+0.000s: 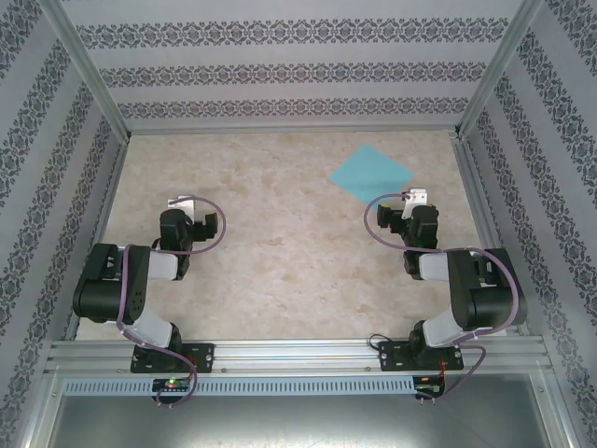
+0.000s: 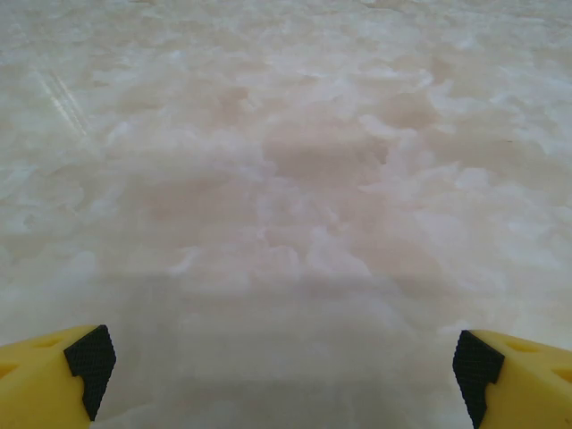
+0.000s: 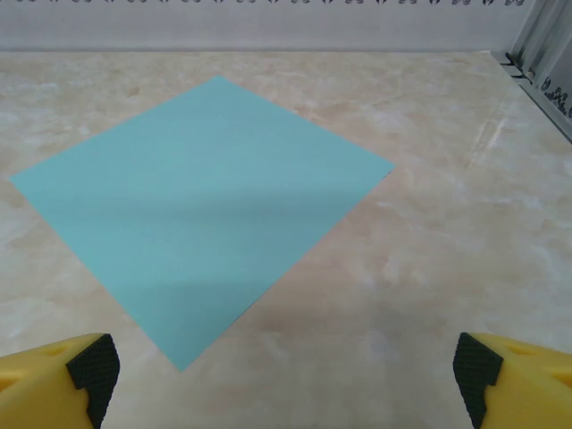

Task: Fold a paper plane with a square sheet of paper (pick it up from the middle)
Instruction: Move the paper to the center of the table.

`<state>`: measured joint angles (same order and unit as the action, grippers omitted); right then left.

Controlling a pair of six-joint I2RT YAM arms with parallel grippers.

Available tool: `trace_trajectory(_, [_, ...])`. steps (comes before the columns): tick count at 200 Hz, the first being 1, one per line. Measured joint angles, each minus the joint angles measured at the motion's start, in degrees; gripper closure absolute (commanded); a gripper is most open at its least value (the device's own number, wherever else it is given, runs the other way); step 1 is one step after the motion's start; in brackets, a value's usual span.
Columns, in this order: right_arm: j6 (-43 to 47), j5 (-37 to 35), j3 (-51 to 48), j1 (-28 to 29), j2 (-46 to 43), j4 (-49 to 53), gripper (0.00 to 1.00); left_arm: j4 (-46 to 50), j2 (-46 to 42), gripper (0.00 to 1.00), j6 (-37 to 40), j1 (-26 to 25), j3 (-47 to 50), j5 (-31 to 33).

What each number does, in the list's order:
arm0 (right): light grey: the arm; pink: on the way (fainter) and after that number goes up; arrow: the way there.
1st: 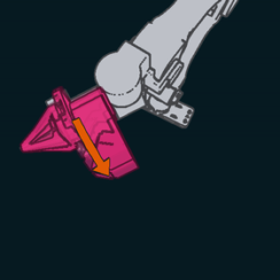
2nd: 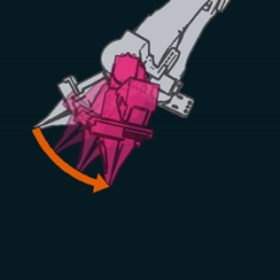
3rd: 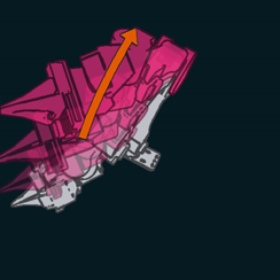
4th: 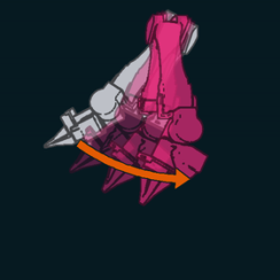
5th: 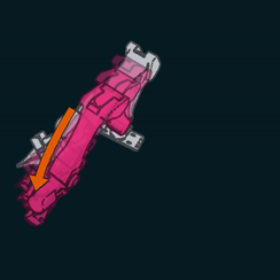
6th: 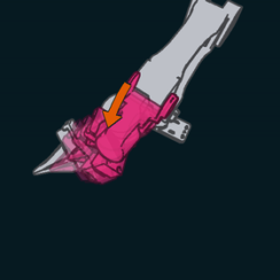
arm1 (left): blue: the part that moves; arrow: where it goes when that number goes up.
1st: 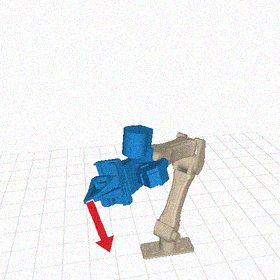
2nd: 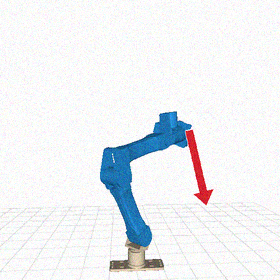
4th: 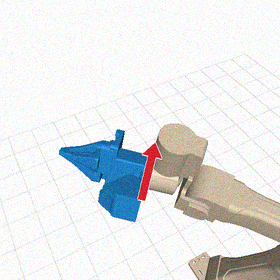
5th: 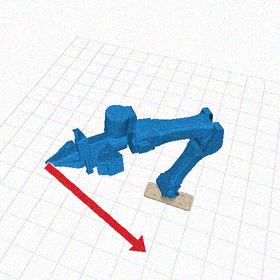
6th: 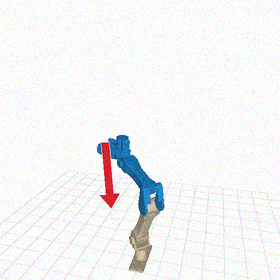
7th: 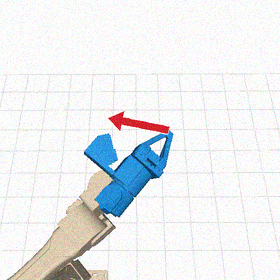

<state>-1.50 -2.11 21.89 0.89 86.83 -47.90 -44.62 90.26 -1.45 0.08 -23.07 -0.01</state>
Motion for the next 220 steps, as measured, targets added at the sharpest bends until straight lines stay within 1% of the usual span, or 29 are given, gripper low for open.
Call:
trace_trajectory(117, [0.0,0.0,0.0,0.0,0.0,0.0,0.02,0.0,0.0,0.0,0.4,0.0,-0.1,-2.8])
trace_trajectory(158, [0.0,1.6,0.0,-0.4,-0.6,-0.3,0.02,0.4,-0.6,0.0,0.4,0.0,-0.2,-2.8])
trace_trajectory(171, [0.0,2.0,0.0,-0.4,-3.1,1.2,0.02,2.6,-3.0,0.0,0.4,0.0,-0.3,-2.5])
trace_trajectory(185, [0.0,2.8,0.2,-0.4,-8.1,5.0,0.02,6.6,-7.4,0.0,0.4,0.0,-1.4,-2.1])
trace_trajectory(202, [-0.5,4.1,1.9,-0.4,-14.8,11.6,0.02,12.0,-12.7,0.0,-0.2,0.0,-4.7,-1.6])
trace_trajectory(220, [-3.3,6.5,5.9,-0.3,-20.2,18.3,0.02,18.2,-16.5,0.0,-2.3,-0.1,-9.7,-2.2])
